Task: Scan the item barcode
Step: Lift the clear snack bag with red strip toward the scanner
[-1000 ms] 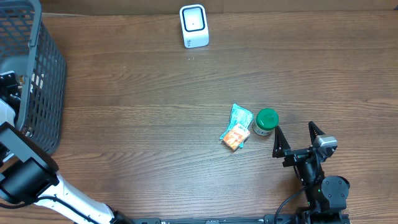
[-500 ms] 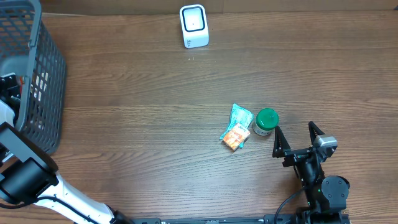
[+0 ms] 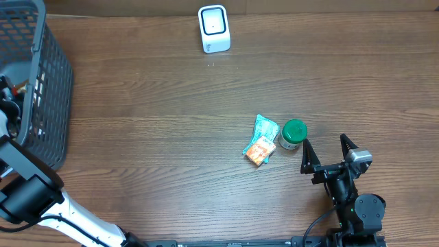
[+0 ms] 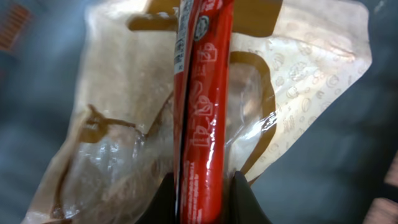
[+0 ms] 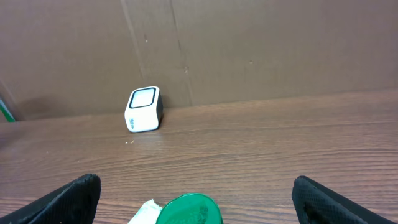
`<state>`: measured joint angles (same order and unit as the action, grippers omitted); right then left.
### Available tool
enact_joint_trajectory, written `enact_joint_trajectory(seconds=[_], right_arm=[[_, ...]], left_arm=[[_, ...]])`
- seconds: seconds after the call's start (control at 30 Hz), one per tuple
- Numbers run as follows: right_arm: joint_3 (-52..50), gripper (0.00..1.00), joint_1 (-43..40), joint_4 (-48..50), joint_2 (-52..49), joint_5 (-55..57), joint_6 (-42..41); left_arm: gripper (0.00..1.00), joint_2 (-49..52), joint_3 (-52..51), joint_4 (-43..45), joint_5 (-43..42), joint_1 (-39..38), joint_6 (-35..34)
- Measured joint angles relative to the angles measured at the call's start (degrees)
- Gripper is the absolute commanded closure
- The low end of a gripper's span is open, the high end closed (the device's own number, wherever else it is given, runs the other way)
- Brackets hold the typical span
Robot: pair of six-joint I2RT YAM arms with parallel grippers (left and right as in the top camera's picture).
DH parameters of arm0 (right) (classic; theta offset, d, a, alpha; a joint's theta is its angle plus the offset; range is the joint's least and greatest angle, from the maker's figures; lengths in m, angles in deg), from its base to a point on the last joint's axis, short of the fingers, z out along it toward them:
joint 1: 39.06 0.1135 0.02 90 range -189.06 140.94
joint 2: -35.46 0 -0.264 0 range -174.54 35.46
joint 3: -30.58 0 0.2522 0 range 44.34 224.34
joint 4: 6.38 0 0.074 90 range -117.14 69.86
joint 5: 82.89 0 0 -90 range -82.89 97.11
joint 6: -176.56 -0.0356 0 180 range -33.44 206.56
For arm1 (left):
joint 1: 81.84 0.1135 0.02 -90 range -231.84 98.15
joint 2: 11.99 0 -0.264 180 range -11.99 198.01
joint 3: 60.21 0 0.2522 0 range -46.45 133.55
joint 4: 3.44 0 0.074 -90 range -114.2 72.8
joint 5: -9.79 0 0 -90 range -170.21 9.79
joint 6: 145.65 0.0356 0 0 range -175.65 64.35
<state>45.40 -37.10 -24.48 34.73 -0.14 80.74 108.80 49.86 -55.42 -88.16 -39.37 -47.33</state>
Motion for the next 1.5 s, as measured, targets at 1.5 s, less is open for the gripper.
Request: enact_joint_trajectory(seconds=[1.5], right_arm=[[0.0,0.00,0.0,0.0,0.0,0.0,0.0]], left_arm=[[0.96,-39.9,-12.5,-24.4,1.3,-48.9,-25.5]])
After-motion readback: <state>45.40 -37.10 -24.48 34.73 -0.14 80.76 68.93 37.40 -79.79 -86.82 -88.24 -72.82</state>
